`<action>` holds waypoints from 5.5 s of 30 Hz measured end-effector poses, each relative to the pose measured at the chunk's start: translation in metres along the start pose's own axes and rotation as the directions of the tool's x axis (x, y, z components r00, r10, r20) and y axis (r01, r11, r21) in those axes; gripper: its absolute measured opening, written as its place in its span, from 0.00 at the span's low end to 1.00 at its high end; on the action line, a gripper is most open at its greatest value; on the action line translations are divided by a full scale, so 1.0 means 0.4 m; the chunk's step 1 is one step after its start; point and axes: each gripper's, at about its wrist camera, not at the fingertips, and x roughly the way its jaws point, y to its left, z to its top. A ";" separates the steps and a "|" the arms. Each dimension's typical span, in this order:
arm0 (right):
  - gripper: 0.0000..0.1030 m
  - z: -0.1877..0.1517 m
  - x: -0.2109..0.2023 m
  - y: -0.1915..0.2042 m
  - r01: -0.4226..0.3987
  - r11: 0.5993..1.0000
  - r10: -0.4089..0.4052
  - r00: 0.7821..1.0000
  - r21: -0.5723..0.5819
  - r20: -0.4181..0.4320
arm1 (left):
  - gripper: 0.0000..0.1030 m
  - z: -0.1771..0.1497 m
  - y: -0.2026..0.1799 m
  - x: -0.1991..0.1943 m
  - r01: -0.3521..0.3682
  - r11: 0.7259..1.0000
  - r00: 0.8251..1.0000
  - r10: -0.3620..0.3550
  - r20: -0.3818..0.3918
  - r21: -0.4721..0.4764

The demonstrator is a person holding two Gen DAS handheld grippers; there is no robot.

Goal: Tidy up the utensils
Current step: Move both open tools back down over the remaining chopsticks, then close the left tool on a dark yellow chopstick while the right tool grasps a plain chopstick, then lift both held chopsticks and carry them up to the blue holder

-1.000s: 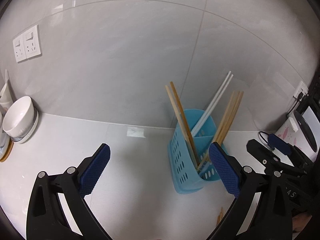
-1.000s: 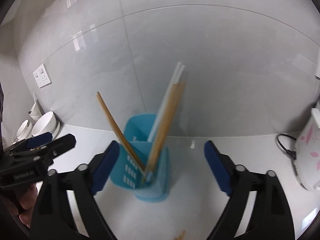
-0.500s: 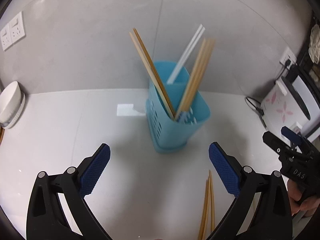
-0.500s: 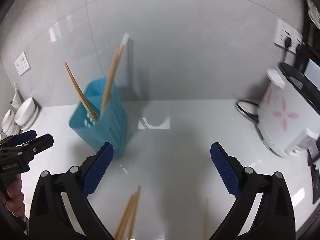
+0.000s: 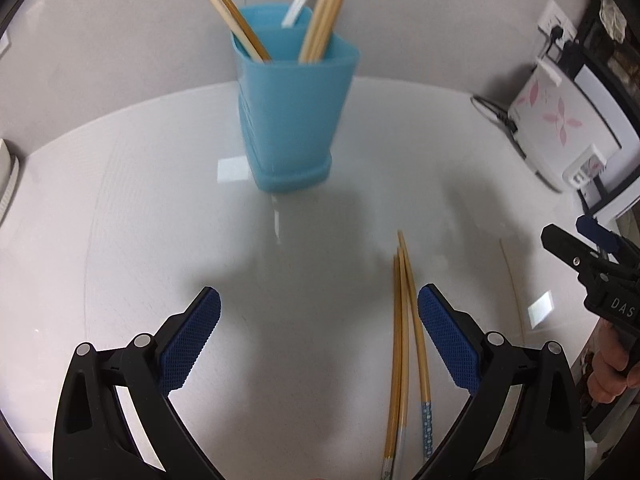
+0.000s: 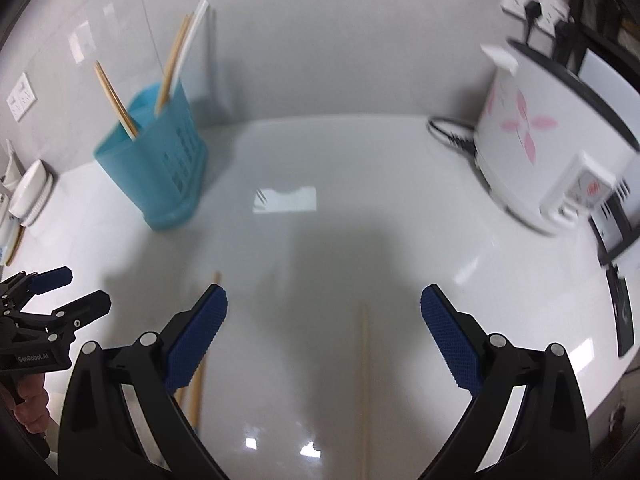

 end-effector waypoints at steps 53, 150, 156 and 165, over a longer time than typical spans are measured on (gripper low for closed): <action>0.41 -0.182 0.146 -0.043 0.036 0.999 -0.026 0.917 0.018 -0.398 | 0.67 -0.126 -0.070 0.141 -0.120 0.992 0.937 0.127 -0.325 0.040; 0.03 0.223 -0.145 0.166 -0.135 0.990 0.140 0.985 -0.050 0.101 | 0.06 0.231 0.038 -0.259 -0.008 1.000 0.962 0.010 0.272 -0.008; 0.03 0.267 -0.150 0.193 -0.144 0.988 0.152 0.978 -0.064 0.143 | 0.06 0.267 0.052 -0.269 0.012 1.000 0.949 -0.004 0.314 -0.021; 0.03 0.323 -0.145 0.234 -0.174 0.982 0.185 0.965 -0.074 0.186 | 0.06 0.321 0.093 -0.278 0.042 0.997 0.926 -0.016 0.378 -0.061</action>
